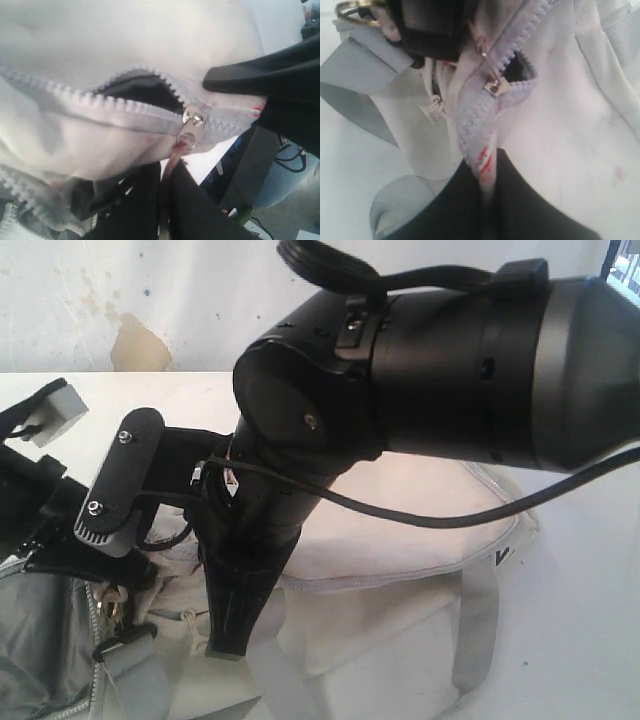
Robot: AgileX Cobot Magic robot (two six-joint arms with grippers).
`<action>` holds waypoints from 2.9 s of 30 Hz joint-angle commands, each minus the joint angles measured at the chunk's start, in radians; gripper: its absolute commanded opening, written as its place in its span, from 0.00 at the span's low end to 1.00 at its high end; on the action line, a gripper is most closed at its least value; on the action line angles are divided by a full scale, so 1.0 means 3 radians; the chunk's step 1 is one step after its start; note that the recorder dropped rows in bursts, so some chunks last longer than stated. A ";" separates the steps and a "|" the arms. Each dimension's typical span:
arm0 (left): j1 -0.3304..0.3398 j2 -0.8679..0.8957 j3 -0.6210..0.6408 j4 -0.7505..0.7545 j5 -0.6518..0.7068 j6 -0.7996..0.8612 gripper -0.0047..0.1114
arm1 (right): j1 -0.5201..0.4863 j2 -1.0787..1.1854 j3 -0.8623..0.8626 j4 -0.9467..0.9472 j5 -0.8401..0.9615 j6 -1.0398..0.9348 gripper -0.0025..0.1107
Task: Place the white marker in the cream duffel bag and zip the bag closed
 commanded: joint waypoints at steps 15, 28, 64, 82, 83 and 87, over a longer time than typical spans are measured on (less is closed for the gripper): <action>-0.0001 -0.0154 -0.0779 0.0599 0.0022 -0.1448 0.04 | -0.0007 -0.0028 0.0017 -0.0189 0.0302 -0.0157 0.02; -0.0001 -0.0251 -0.0939 0.0980 0.0022 -0.1599 0.04 | -0.0007 -0.0089 0.0250 -0.0392 -0.0137 -0.0038 0.02; -0.0001 -0.0251 -0.1026 0.1609 -0.0695 -0.2082 0.04 | -0.0007 -0.0251 0.0542 -0.0497 0.0055 0.0712 0.02; -0.0001 -0.0258 -0.1399 0.2058 -0.0956 -0.2312 0.04 | -0.0007 -0.0251 0.0692 -0.0619 -0.0071 0.0943 0.02; -0.0001 -0.0258 -0.1399 0.2086 -0.1008 -0.2312 0.04 | -0.0007 -0.0251 0.0695 -0.0635 -0.0069 0.0968 0.02; -0.0001 -0.0222 -0.1399 0.2171 -0.1196 -0.2297 0.04 | -0.0007 -0.0251 0.0695 -0.0659 -0.0093 0.0990 0.02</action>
